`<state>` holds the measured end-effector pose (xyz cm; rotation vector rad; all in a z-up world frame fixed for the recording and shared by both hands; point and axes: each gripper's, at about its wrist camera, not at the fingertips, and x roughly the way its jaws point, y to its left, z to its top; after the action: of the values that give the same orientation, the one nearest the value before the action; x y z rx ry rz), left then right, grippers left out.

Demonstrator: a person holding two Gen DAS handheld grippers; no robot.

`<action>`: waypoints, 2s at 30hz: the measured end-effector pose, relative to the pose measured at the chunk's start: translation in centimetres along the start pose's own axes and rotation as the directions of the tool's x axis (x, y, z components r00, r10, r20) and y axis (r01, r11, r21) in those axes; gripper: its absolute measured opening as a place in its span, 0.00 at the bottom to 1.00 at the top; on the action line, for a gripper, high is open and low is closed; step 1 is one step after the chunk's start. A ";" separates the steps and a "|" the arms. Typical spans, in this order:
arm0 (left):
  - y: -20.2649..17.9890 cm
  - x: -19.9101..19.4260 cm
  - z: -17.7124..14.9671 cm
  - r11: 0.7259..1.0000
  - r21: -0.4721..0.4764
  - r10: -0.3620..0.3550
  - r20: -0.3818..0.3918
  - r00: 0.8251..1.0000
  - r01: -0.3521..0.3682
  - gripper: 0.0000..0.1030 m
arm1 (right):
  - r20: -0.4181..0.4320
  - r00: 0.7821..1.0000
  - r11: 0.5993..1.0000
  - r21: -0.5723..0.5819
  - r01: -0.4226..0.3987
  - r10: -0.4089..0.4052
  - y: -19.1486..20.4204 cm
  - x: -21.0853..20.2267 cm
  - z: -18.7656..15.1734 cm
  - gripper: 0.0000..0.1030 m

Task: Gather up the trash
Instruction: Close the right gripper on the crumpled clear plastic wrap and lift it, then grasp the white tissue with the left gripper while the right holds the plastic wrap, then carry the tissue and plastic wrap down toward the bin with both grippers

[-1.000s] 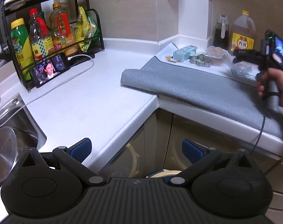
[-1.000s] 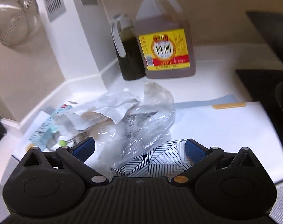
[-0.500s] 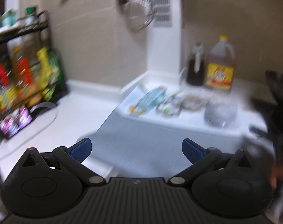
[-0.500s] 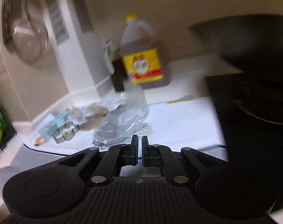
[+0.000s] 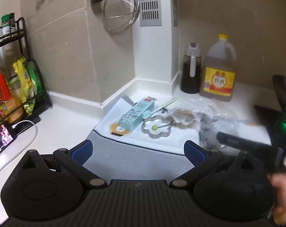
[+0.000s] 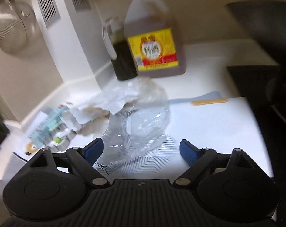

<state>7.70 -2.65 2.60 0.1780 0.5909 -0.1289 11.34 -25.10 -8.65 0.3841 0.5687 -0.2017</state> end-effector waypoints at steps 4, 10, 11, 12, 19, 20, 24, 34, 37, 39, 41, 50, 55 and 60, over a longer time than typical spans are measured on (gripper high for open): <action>1.2 -0.3 -0.5 1.000 -0.005 0.015 -0.011 1.000 -0.015 1.00 | 0.029 0.999 0.991 -0.128 0.043 -0.039 2.2 2.0 -0.8 0.92; 1.5 -1.3 -0.4 1.000 -0.013 0.003 0.008 1.000 -0.003 1.00 | 0.055 0.998 0.999 -0.028 0.034 -0.032 0.1 1.3 -0.5 0.03; 1.4 -1.4 -0.2 1.000 -0.014 0.002 0.016 1.000 -0.002 1.00 | 0.071 0.997 0.999 -0.012 0.032 -0.031 -0.4 0.5 -0.6 0.03; 1.4 -1.5 0.0 1.000 -0.016 0.002 0.022 1.000 -0.002 1.00 | 0.089 0.996 1.000 0.004 0.019 -0.019 -1.0 -0.5 -0.7 0.03; -0.2 0.0 2.2 0.997 -0.060 -0.052 0.044 0.998 0.054 1.00 | 0.173 0.980 0.993 0.056 -0.106 0.095 -4.9 -10.3 -4.7 0.03; -0.8 0.4 2.5 0.995 -0.062 -0.075 0.043 0.996 0.078 1.00 | 0.172 0.981 0.993 0.055 -0.102 0.091 -5.3 -11.1 -5.5 0.03; -4.2 3.4 4.3 0.985 -0.033 -0.170 0.029 0.985 0.171 1.00 | 0.174 0.984 0.998 0.035 -0.049 0.043 -6.3 -12.1 -8.1 0.03; -13.2 16.0 8.4 0.952 -0.058 -0.306 -0.123 0.944 0.301 1.00 | 0.139 0.989 0.998 0.016 -0.060 0.057 -6.9 -10.8 -9.3 0.03; -14.7 19.7 8.6 0.951 -0.093 -0.308 -0.204 0.929 0.295 1.00 | 0.126 0.989 0.996 0.043 -0.077 0.071 -7.3 -10.7 -9.2 0.03; -15.4 21.6 8.2 0.960 -0.084 -0.281 -0.248 0.927 0.269 1.00 | 0.126 0.989 0.996 0.044 -0.081 0.075 -7.4 -10.7 -9.1 0.03; -15.8 22.9 7.7 0.970 -0.064 -0.241 -0.281 0.929 0.233 1.00 | 0.125 0.989 0.995 0.042 -0.086 0.080 -7.4 -10.8 -9.1 0.03; -12.7 21.8 7.6 0.967 -0.162 -0.237 -0.288 0.928 0.197 0.11 | 0.118 0.988 0.995 0.031 -0.099 0.095 -7.5 -10.6 -8.9 0.03; -11.5 17.0 7.3 0.963 -0.123 -0.262 -0.218 0.940 0.240 0.08 | 0.120 0.988 0.995 0.029 -0.097 0.093 -7.4 -10.6 -9.0 0.03; -9.9 12.7 6.4 0.949 -0.130 -0.308 -0.200 0.930 0.287 0.08 | 0.120 0.989 0.996 0.024 -0.084 0.081 -7.2 -10.7 -9.0 0.03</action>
<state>19.88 -14.47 -0.61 0.0038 0.8409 -0.3782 -3.95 -27.16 -11.78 0.4206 0.4320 -0.1525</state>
